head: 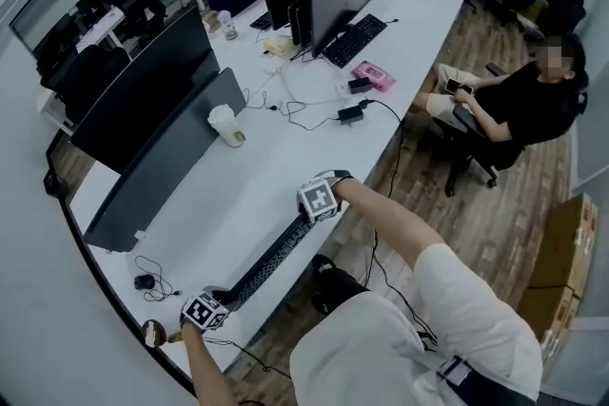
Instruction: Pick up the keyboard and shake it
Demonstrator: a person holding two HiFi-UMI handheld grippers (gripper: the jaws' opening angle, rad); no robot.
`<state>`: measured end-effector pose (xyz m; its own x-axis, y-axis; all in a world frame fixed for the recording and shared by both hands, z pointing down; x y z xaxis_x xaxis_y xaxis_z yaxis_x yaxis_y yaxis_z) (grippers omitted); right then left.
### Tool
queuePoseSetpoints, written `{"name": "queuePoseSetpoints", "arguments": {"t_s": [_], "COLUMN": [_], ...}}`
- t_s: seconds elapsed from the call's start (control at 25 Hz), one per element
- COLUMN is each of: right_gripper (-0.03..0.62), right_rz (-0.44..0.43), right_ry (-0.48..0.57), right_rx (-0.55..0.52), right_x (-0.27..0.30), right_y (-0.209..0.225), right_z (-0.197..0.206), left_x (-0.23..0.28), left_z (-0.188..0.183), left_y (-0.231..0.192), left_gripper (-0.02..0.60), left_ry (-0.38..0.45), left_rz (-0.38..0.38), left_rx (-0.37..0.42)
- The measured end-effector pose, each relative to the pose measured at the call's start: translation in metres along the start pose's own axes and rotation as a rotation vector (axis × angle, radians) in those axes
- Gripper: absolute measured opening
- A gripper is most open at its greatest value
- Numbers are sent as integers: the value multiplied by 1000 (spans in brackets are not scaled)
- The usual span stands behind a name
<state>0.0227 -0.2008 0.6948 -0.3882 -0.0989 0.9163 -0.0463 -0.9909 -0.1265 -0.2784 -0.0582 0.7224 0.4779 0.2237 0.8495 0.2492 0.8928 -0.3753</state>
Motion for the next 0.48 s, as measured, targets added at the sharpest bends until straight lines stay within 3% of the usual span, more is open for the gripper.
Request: {"name": "queuePoseSetpoints", "arguments": {"t_s": [0.24,0.48], "right_gripper": [137,132], "right_rz": [-14,-21], "right_ry": [-72,-56], "right_rx": [-71,-166], "right_x": [-3,-8], "right_y": [-17,-26], "right_z": [-1,-13], "left_x": [5,10], "left_z": [-3,-10], "left_y": [8,9], "left_gripper": [110,114], "left_ry": [-127,-193], "left_rz": [40,27], "left_rx": [29,33]}}
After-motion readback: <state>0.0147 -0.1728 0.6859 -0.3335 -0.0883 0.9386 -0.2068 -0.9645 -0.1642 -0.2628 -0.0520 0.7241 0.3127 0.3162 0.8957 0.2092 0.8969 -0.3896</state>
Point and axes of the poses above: the fingertips, and each gripper's own axes: x forward along the fingers, y to its right, z out of its underside, the point moved 4 cm from there along -x, backward along the fingers, and after that the axes turned 11 degrees about z, right-handed, at the moved point
